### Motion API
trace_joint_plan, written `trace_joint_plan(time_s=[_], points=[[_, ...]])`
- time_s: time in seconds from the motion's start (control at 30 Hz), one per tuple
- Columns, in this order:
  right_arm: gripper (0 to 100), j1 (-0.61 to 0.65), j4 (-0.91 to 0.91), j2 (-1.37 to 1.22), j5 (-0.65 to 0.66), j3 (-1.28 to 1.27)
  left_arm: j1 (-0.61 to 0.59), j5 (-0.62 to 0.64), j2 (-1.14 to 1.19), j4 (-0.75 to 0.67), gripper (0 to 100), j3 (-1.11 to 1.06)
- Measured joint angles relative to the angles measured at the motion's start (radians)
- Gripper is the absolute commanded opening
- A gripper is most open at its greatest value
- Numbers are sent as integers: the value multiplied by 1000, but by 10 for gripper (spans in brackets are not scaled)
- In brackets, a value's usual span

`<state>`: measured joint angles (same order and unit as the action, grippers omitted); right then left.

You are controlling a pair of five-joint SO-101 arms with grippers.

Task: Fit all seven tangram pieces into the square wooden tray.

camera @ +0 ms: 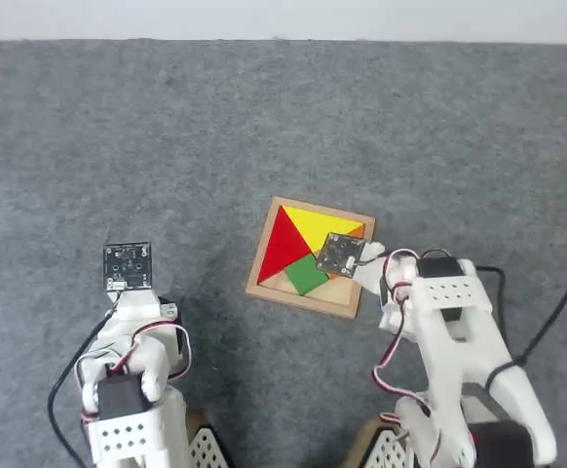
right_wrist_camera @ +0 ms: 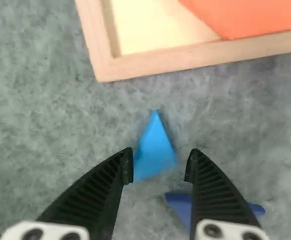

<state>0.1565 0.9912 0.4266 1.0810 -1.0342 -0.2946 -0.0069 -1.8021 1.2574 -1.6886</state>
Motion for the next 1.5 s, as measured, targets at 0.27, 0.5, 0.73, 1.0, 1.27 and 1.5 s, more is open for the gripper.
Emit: trace_joint_plan(time_s=[0.27, 0.5, 0.73, 1.0, 1.27, 1.5], points=[[175, -17, -29, -132, 20, 28, 0, 0, 0, 0, 36, 0], [5, -20, 25, -259, 23, 155, 0, 0, 0, 0, 36, 0], [9, -20, 28, -284, 9, 176, 0, 0, 0, 0, 36, 0], [9, -17, 74, -149, -35, 157, 0, 0, 0, 0, 36, 0], [9, 101, 245, 54, -97, 272, 0, 0, 0, 0, 36, 0], [9, 341, 252, -110, -120, 500, 0, 0, 0, 0, 36, 0]])
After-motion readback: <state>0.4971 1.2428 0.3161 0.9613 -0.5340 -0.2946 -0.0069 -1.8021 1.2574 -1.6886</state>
